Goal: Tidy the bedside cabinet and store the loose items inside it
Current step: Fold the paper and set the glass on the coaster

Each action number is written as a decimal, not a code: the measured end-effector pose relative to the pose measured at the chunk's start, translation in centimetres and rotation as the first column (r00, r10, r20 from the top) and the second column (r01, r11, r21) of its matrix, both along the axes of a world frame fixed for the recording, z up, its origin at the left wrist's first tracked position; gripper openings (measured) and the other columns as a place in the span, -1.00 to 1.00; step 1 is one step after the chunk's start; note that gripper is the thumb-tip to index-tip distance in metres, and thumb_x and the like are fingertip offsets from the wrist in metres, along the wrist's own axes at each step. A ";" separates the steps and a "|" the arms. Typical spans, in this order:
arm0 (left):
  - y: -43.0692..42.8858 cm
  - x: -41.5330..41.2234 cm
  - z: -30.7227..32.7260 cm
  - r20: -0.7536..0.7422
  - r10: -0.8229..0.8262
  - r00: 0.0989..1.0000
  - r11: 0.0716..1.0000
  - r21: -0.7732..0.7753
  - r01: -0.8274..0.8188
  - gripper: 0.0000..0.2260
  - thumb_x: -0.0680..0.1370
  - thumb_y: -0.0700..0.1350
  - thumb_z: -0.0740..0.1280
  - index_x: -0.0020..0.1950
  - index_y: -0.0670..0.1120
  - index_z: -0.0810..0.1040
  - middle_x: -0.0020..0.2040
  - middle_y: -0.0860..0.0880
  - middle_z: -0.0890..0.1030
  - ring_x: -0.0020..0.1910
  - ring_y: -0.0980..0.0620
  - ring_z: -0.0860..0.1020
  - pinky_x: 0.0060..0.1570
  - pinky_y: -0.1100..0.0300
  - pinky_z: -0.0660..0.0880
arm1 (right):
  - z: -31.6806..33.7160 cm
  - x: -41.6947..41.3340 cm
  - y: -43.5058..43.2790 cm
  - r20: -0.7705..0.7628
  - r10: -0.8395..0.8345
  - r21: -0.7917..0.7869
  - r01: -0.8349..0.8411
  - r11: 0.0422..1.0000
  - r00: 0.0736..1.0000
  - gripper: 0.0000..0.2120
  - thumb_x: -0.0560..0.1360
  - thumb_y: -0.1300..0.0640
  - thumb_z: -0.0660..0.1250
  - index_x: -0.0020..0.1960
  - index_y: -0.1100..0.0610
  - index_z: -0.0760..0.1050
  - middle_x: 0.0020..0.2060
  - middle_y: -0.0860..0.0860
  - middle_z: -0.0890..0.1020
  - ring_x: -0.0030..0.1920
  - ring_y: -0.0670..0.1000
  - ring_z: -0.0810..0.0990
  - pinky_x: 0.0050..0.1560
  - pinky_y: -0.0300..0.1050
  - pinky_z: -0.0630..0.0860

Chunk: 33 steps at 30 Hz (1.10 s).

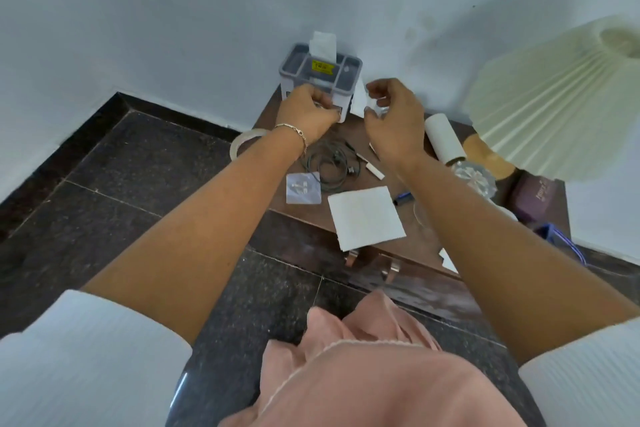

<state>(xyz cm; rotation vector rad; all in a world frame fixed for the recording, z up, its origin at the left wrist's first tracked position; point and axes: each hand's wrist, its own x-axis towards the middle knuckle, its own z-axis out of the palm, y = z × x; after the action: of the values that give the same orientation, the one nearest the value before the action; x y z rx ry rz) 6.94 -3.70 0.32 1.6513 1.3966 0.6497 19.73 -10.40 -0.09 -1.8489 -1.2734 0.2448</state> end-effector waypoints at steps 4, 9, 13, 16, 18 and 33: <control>-4.5 -0.7 -2.1 0.030 0.008 1.000 0.985 -0.172 -0.002 -0.84 0.35 -0.15 0.45 -0.21 0.01 0.49 -0.12 -0.08 0.61 -0.11 -0.10 0.59 0.00 0.06 0.54 | -1.3 -2.0 -5.3 -0.075 0.001 -0.035 -0.004 0.999 0.997 -0.73 0.41 0.30 0.30 0.09 0.16 0.55 0.01 0.03 0.65 0.03 0.00 0.60 0.07 -0.12 0.51; -10.0 -1.7 -4.7 0.037 0.080 0.996 0.952 -0.299 -0.065 -0.87 0.39 -0.19 0.41 -0.14 -0.04 0.50 0.00 -0.12 0.62 0.08 -0.19 0.60 0.12 -0.03 0.55 | -4.0 -4.2 -12.0 -0.128 -0.038 -0.169 0.016 0.986 0.991 -0.77 0.44 0.23 0.37 0.09 0.12 0.58 0.03 0.03 0.64 0.08 0.02 0.57 0.11 -0.04 0.50; -12.2 -2.4 -6.2 0.074 0.088 0.993 0.950 -0.306 -0.062 -0.85 0.43 -0.25 0.38 -0.07 -0.06 0.50 -0.05 -0.08 0.60 0.09 -0.16 0.59 0.16 -0.07 0.53 | -5.9 -5.4 -14.9 -0.066 0.024 -0.278 -0.041 0.960 0.998 -0.56 0.40 0.15 0.45 0.26 0.09 0.50 0.24 0.00 0.55 0.28 0.01 0.45 0.31 -0.14 0.32; -12.8 -2.7 -7.1 0.093 0.130 0.987 0.947 -0.307 -0.096 -0.83 0.42 -0.25 0.40 -0.07 -0.05 0.51 -0.04 -0.05 0.62 0.07 -0.10 0.61 0.16 -0.07 0.53 | -6.9 -5.6 -15.3 0.014 0.149 -0.345 -0.135 0.929 0.989 -0.34 0.37 0.15 0.49 0.42 0.11 0.34 0.43 0.00 0.37 0.45 0.02 0.26 0.44 -0.15 0.16; -12.9 -2.6 -7.6 0.120 0.192 0.974 0.932 -0.334 -0.142 -0.84 0.40 -0.24 0.40 -0.14 0.00 0.51 -0.04 -0.06 0.63 0.04 -0.11 0.62 0.14 -0.08 0.55 | -7.4 -5.4 -15.0 0.105 0.230 -0.418 -0.167 0.893 0.967 -0.23 0.37 0.15 0.49 0.49 0.11 0.21 0.50 0.01 0.22 0.51 0.04 0.13 0.49 -0.10 0.07; -14.9 -1.2 -7.6 0.343 0.558 0.755 0.754 -0.589 -0.290 -0.86 0.57 -0.30 0.24 -0.11 -0.08 0.45 -0.15 -0.06 0.56 -0.26 0.03 0.59 -0.14 0.21 0.55 | -7.9 -4.7 -14.3 -0.015 0.003 -0.276 -0.007 0.961 1.000 -0.62 0.59 0.23 0.14 0.38 0.04 0.42 0.20 0.06 0.60 0.18 0.07 0.55 0.14 -0.11 0.42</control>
<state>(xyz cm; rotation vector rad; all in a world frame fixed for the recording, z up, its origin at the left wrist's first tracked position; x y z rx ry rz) 5.73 -18.62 -7.32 0.6508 1.4055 0.8235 15.02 -24.66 -8.01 -2.0745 -1.2851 0.4585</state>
